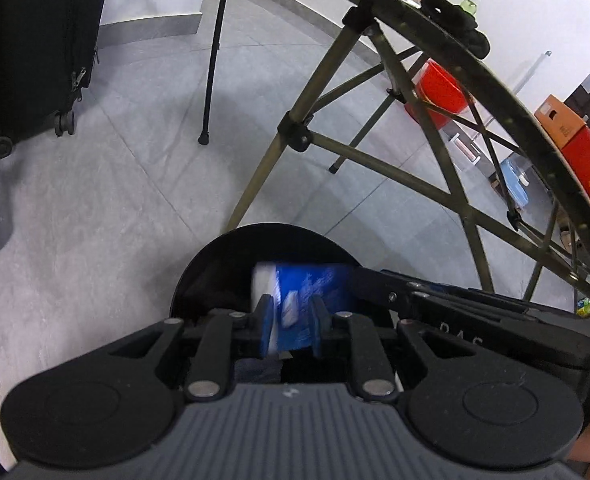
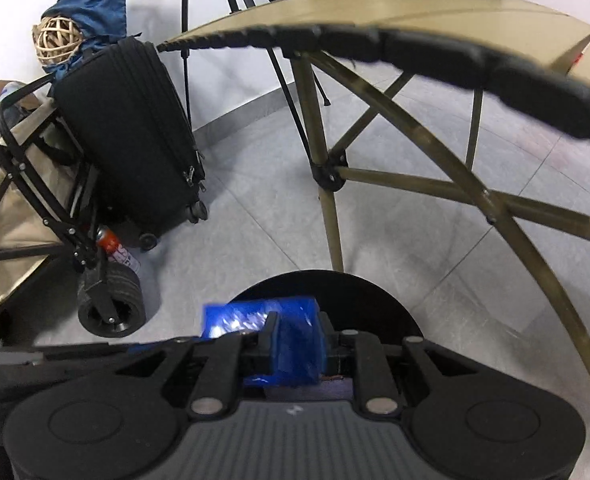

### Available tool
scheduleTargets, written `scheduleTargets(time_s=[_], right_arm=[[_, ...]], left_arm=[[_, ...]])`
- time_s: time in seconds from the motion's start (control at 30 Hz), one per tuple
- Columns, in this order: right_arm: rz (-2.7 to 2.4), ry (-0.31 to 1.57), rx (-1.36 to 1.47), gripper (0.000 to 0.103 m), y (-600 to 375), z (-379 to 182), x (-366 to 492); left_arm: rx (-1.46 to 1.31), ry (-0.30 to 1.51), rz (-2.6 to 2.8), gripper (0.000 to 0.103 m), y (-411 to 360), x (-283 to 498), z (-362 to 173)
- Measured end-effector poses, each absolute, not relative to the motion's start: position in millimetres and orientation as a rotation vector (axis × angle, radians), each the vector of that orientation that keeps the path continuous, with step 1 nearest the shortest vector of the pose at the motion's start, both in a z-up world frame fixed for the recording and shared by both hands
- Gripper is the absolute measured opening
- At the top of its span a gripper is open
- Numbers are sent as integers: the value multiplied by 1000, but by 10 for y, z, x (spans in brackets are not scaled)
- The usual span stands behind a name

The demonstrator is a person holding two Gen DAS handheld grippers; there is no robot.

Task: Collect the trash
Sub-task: 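Carry the blue tissue box over the black bin and open both grippers, then move both grippers back toward the light-blue plush toy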

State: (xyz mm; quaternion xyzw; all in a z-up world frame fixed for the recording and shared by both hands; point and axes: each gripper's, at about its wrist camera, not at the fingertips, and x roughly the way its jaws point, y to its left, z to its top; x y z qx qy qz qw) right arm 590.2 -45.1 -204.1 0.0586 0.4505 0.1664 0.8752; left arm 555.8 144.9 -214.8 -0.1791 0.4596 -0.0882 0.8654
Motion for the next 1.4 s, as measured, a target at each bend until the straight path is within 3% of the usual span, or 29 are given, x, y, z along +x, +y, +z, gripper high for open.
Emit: scheduleTargets(time_s=[0.13, 0.4, 0.67, 0.87, 1.03, 1.4], right_arm=[[322, 913, 102, 21, -459, -2038, 5909], [344, 851, 64, 25, -454, -1724, 5773], [384, 703, 89, 40, -712, -892, 5229], [384, 530, 104, 52, -1194, -91, 4577], [339, 414, 86, 68, -1755, 417, 3964], [62, 301, 114, 82, -3456, 686, 2668]], left_arm=[[-372, 950, -153, 41, 1477, 5548, -2136], [-290, 864, -94, 54, 1483, 5361, -1763], [-201, 607, -37, 74, 1280, 4680, -666], [-159, 444, -78, 83, 783, 4068, 75], [-112, 364, -118, 88, 242, 3623, 395], [-27, 280, -336, 97, -1205, 2976, 533]])
